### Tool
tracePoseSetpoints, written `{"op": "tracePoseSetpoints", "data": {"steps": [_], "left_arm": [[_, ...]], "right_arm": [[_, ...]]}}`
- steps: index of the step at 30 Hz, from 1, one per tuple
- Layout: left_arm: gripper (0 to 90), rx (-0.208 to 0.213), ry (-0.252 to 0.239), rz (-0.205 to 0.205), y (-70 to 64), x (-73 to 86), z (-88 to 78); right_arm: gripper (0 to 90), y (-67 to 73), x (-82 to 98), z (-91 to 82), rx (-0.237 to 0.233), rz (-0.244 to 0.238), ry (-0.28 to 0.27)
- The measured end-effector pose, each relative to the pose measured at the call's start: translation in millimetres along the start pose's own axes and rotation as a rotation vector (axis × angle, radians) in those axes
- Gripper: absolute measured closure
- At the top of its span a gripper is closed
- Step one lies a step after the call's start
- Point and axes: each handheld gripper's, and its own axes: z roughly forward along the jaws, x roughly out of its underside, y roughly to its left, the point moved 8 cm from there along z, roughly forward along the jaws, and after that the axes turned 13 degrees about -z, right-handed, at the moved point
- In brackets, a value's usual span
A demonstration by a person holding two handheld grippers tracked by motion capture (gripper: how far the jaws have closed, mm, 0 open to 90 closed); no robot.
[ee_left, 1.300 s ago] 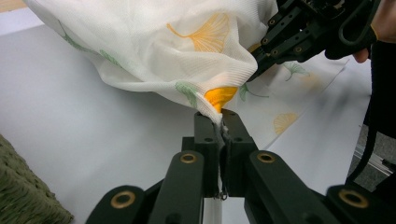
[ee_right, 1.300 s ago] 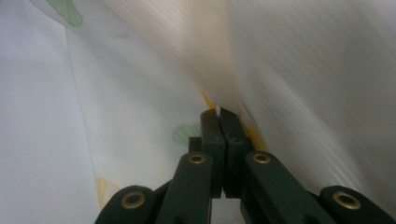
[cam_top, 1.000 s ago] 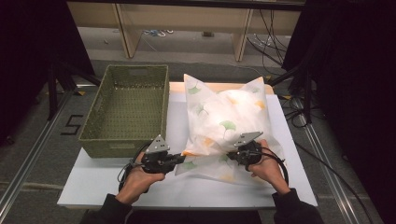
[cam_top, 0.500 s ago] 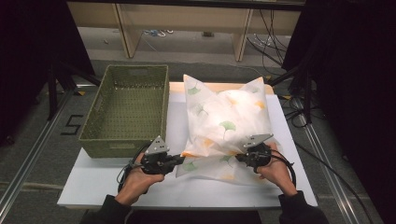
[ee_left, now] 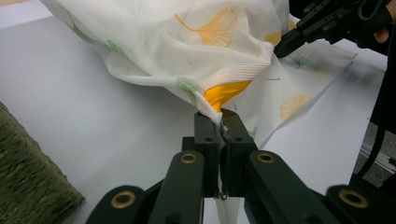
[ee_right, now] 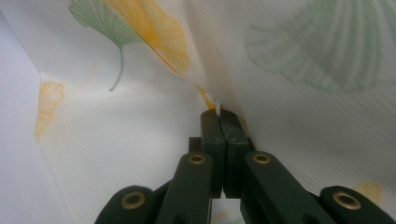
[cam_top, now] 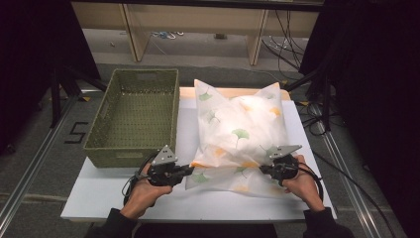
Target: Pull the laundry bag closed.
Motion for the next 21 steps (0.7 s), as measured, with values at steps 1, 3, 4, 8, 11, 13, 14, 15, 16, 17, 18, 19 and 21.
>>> {"op": "tracePoseSetpoints", "data": {"steps": [1,3,4,8,11,13,14,15,16,17,18,19,21], "left_arm": [[86.0,-0.007,-0.004,0.002,0.8,0.2,-0.5],[86.0,-0.008,-0.004,0.001,1.5,0.8,-1.0],[86.0,-0.010,-0.008,-0.003,1.6,0.7,-0.9],[86.1,-0.010,-0.012,-0.009,2.0,1.5,-2.0],[86.0,-0.018,-0.003,0.005,3.7,3.0,-2.5],[86.0,-0.019,-0.002,0.001,4.1,4.2,-2.0],[86.0,-0.011,0.004,-0.001,3.9,4.9,-1.8],[86.0,-0.021,0.005,0.000,4.6,5.6,-1.8],[86.0,-0.020,0.005,-0.002,4.5,5.6,-1.7],[86.0,-0.019,0.004,0.010,5.0,5.2,-2.0],[86.0,-0.009,0.000,0.007,4.0,4.8,-1.8],[86.0,-0.018,0.003,0.010,4.7,5.2,-2.4],[86.0,-0.020,0.001,0.003,4.5,5.4,-2.2]], "right_arm": [[90.0,-0.2,1.8,-1.2,0.000,0.010,0.000],[90.0,-1.0,5.5,-2.1,0.009,0.027,-0.006],[90.0,-3.0,7.8,-3.3,0.026,0.025,-0.004],[90.0,-4.4,18.3,-9.3,0.024,0.045,0.017],[90.0,-7.2,27.2,-13.2,0.043,0.068,0.022],[90.0,-10.0,33.5,-17.0,0.046,0.080,0.019],[90.0,-11.9,35.1,-17.8,0.063,0.083,0.009],[90.0,-13.1,37.9,-19.0,0.063,0.088,0.009],[90.0,-13.5,41.2,-22.2,0.067,0.095,0.026],[90.0,-12.5,43.6,-24.5,0.060,0.111,0.036],[90.0,-13.7,45.1,-24.4,0.076,0.116,0.024],[90.0,-15.8,47.3,-25.5,0.085,0.105,0.023],[90.0,-14.8,51.4,-27.6,0.086,0.134,0.030]]}}
